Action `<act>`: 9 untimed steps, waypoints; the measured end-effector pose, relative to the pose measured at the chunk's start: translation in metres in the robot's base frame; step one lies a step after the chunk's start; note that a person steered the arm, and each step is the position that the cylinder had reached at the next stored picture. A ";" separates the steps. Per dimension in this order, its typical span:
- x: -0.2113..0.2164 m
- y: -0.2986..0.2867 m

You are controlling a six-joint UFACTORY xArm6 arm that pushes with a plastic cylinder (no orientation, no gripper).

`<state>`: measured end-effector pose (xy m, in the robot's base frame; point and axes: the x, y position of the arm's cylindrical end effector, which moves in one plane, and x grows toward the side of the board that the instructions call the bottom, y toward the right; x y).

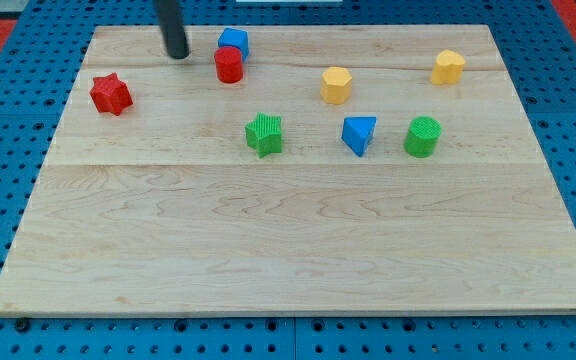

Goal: Move the cube parallel to the left of the green star

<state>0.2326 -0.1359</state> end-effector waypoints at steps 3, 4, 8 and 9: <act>0.015 0.116; 0.009 0.143; 0.059 0.072; 0.080 0.052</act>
<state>0.3123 -0.0839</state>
